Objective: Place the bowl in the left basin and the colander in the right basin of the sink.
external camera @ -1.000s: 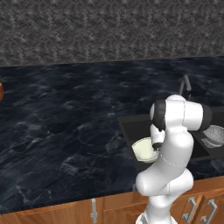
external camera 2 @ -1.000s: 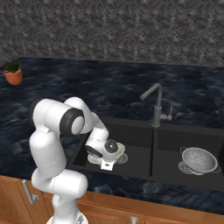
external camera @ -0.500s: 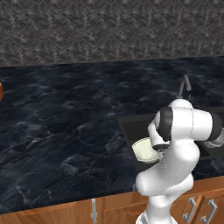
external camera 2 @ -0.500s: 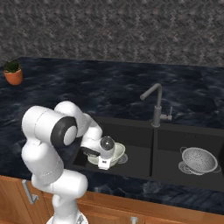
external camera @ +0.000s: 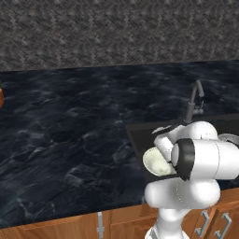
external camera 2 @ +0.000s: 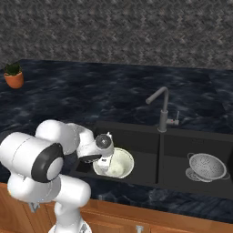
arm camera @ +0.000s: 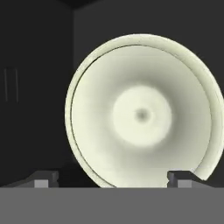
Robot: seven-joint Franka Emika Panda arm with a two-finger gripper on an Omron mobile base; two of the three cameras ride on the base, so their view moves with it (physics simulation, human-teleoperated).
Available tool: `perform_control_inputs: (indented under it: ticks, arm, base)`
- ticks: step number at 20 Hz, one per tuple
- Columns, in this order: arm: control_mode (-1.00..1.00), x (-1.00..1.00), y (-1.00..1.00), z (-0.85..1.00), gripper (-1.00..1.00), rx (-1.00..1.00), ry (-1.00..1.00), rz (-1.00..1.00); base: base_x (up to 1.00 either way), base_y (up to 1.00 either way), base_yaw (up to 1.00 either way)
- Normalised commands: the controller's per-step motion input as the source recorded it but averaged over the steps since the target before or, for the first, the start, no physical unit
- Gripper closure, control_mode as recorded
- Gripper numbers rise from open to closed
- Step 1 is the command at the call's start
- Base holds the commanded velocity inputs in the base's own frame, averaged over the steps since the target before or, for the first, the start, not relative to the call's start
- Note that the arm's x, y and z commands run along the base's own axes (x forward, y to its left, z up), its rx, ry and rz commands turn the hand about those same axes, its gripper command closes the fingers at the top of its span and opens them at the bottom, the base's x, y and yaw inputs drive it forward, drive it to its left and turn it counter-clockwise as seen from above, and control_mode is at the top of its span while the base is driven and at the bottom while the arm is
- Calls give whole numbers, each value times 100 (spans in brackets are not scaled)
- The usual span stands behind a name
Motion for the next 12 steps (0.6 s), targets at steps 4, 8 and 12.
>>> perform_control_inputs:
  ticks: [4,8,12]
  arm:
    - [-100,-24,-11,73,-100,0,13,-1]
    - [-100,-29,-15,68,-100,0,15,-1]
    - [-100,-49,-12,50,-100,0,13,0]
  base:
    - [0,0,0]
    - [0,0,0]
    - [0,0,0]
